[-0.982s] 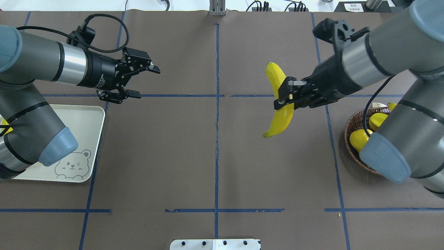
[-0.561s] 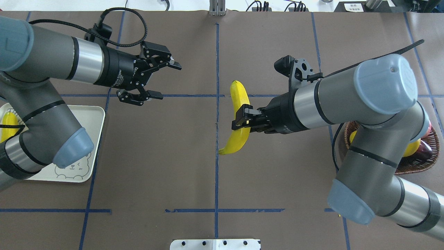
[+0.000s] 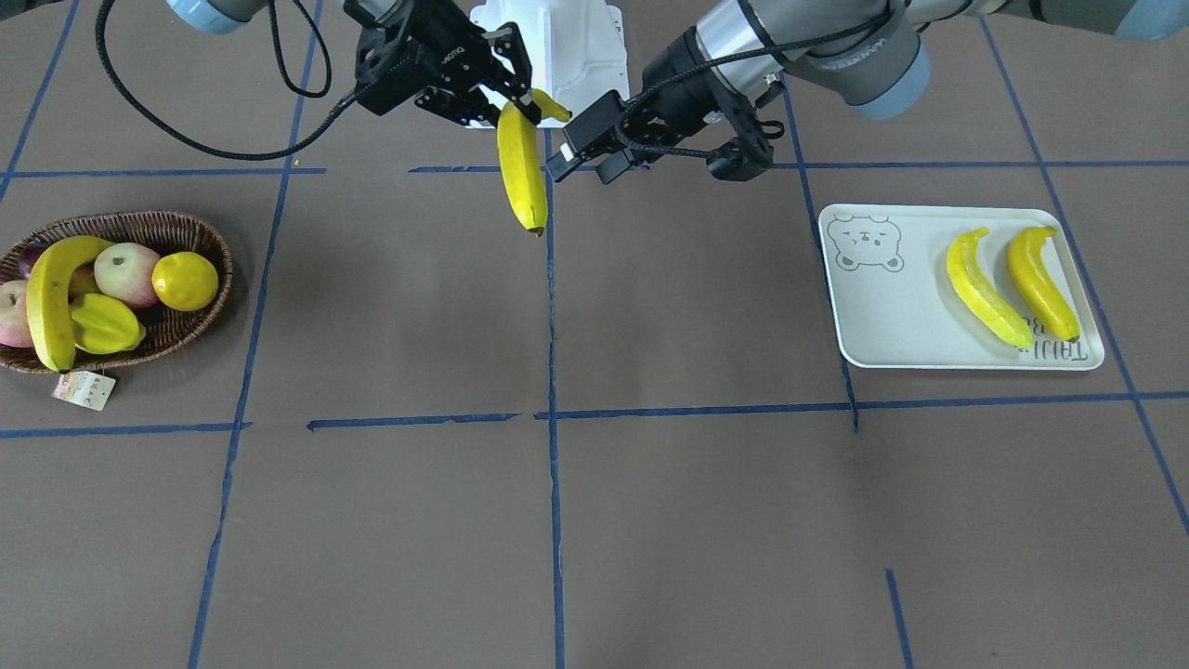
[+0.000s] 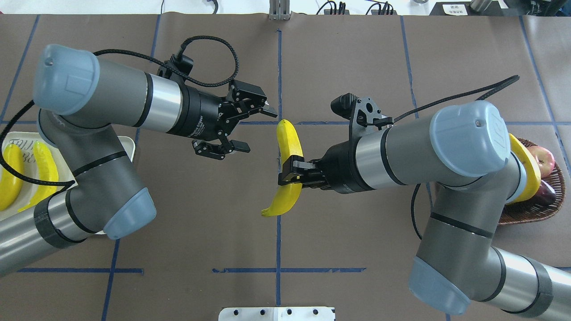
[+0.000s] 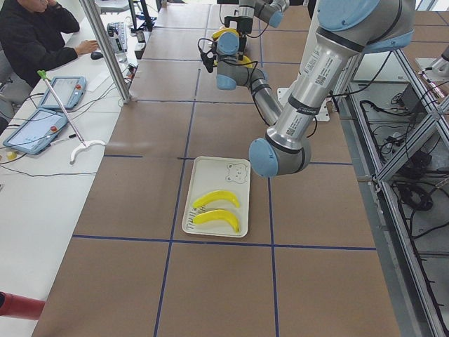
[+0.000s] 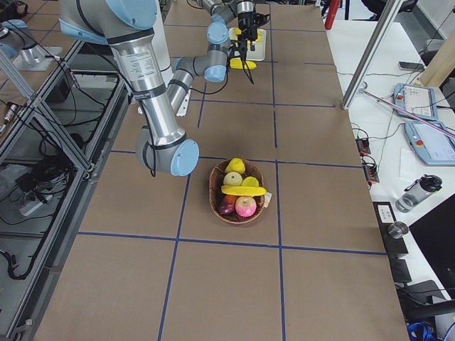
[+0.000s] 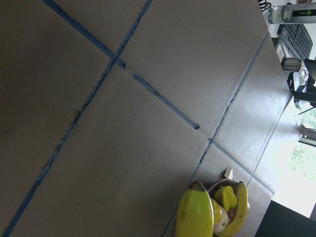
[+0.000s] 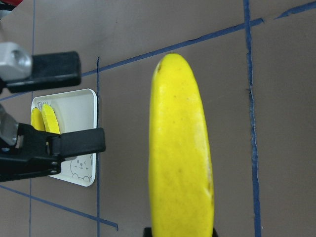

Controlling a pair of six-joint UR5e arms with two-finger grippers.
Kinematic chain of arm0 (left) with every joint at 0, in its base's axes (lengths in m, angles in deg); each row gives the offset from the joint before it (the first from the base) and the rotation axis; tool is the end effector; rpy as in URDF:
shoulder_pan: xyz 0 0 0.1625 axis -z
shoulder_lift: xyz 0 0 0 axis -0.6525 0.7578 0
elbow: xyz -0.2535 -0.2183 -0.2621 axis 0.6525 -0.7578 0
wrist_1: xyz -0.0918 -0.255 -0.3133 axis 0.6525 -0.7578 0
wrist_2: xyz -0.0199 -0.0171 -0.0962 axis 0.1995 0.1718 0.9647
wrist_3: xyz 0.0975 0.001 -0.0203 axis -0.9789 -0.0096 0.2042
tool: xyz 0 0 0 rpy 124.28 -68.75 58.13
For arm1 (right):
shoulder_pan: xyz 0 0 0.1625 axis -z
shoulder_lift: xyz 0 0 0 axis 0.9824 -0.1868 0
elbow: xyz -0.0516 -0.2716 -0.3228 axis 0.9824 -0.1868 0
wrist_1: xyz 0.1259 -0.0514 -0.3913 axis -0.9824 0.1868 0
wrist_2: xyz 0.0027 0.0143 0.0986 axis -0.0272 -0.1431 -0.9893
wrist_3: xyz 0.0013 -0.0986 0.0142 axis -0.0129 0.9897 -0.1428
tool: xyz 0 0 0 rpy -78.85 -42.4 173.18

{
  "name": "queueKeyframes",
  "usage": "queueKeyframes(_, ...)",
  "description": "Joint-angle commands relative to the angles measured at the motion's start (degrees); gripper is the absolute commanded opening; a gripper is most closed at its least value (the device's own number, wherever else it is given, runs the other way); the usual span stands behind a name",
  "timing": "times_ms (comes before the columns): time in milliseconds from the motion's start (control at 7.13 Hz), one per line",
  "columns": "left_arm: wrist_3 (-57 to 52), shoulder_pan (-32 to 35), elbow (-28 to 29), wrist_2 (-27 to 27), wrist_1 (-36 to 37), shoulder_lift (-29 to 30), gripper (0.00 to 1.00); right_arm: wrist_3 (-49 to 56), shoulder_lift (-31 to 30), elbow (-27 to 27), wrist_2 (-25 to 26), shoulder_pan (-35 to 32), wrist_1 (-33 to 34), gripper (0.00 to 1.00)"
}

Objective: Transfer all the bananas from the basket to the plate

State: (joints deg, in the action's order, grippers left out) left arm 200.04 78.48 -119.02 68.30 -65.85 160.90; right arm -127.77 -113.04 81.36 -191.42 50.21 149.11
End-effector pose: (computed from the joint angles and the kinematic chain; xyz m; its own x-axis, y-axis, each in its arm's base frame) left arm 0.4095 -0.4243 0.1320 -0.0831 -0.4555 -0.8863 0.1253 0.8776 -0.4628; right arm -0.4122 -0.3369 0.1407 0.1459 0.0164 0.9892 -0.1038 0.9946 -0.0012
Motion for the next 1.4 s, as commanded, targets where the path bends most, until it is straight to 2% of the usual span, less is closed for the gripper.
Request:
queueKeyframes(0, -0.13, -3.63, 0.63, -3.98, 0.02, 0.84, 0.95, -0.08, 0.25, 0.05, 0.48, 0.81, 0.01, 0.02)
queueKeyframes(842, -0.13, -5.93, 0.63, -5.06, 0.02, 1.28, 0.89, -0.08, 0.25, 0.22, 0.49, 1.08, 0.00, 0.02)
queueKeyframes(982, -0.13, -5.94, 0.63, -5.06, 0.02, 1.28, 0.72, -0.08, 0.25, 0.22, 0.49, 1.08, 0.01, 0.02)
queueKeyframes(1122, -0.22, -5.94, 0.55, -5.06, 0.02, 1.28, 0.19, -0.08, 0.25, 0.22, 0.49, 0.99, 0.01, 0.02)
queueKeyframes(1262, -2.83, -5.94, 0.46, -4.97, 0.02, 1.19, 0.00, -0.08, 0.25, 0.31, 0.57, 0.99, 0.01, 0.03)
